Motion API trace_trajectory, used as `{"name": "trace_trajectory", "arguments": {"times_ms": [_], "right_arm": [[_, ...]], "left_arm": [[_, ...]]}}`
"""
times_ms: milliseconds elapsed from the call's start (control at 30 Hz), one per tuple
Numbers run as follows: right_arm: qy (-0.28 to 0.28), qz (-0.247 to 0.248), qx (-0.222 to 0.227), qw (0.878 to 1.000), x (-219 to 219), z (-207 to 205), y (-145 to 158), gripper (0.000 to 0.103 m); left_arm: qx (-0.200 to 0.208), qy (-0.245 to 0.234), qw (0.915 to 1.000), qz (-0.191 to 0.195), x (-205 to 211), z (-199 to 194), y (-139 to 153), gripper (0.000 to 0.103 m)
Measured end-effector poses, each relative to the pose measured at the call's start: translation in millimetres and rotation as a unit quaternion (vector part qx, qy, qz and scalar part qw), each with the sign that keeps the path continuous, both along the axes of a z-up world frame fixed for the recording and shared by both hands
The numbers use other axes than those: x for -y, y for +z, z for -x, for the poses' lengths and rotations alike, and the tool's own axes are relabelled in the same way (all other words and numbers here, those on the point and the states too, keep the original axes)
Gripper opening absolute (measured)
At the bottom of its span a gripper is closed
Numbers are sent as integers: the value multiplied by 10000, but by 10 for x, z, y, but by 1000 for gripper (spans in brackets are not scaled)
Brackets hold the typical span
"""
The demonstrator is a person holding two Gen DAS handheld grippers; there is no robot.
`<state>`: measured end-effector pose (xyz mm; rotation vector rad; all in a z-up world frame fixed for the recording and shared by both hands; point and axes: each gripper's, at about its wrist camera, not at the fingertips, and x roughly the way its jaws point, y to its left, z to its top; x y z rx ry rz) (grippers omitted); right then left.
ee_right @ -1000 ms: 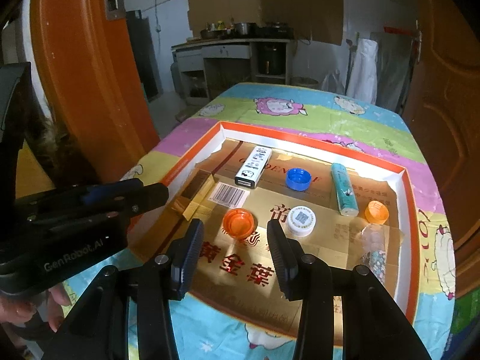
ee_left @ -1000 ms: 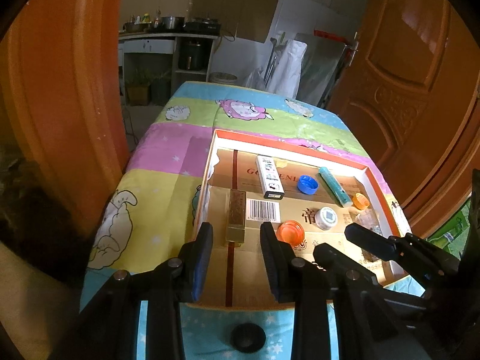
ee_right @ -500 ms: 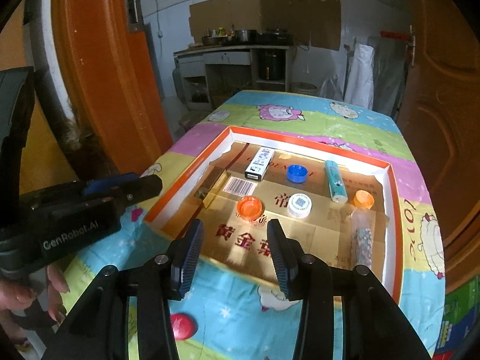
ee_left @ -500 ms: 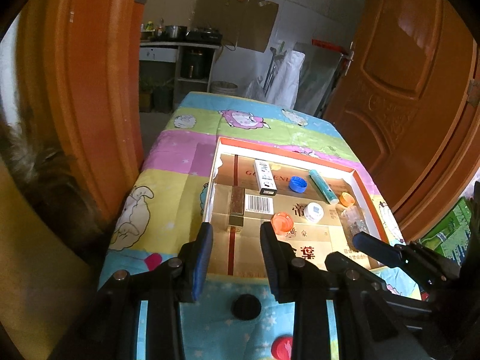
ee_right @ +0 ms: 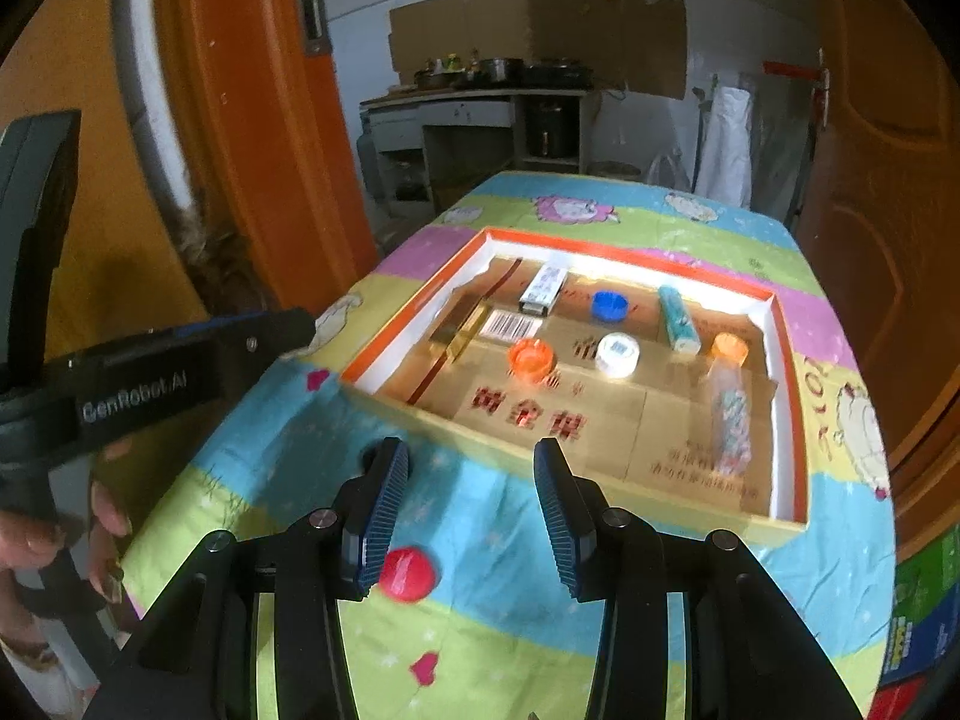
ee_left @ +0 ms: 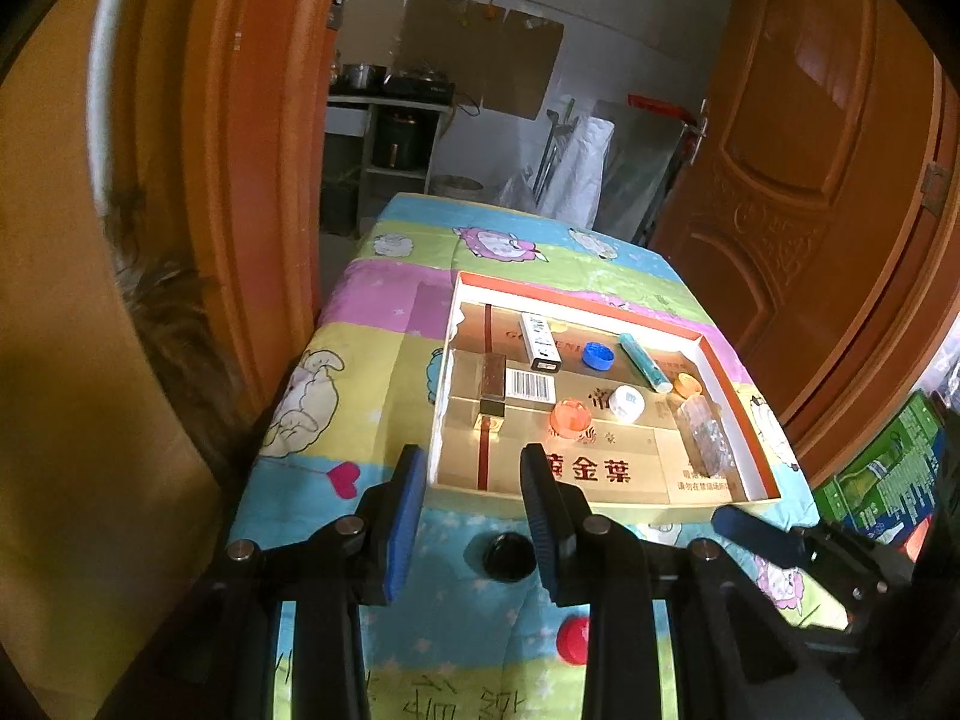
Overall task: Organize rigid objects
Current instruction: 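Withdraw both tools toward the black cap and red cap, then grasp the black cap with the left gripper while the right grasps the red Coca-Cola cap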
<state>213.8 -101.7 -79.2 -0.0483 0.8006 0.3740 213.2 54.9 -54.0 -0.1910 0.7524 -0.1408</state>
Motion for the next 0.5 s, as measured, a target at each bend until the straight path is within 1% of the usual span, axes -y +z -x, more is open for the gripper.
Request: {"name": "trace_trajectory", "arguments": {"times_ms": [167,300,500], "right_arm": [[214,-130,-298,9992,-105,167,-266,46],[323,-69,-514,9981,-214,227,-480,48],[346,214,-449,9982,-322,262,-627,49]], "left_arm": [[-38,-129,9999,-23,24,145,-146,33],[-137,-208,9997,-74,40,221,-262,33],[-219,-349,9991,-103,70,263,-377,33]]}}
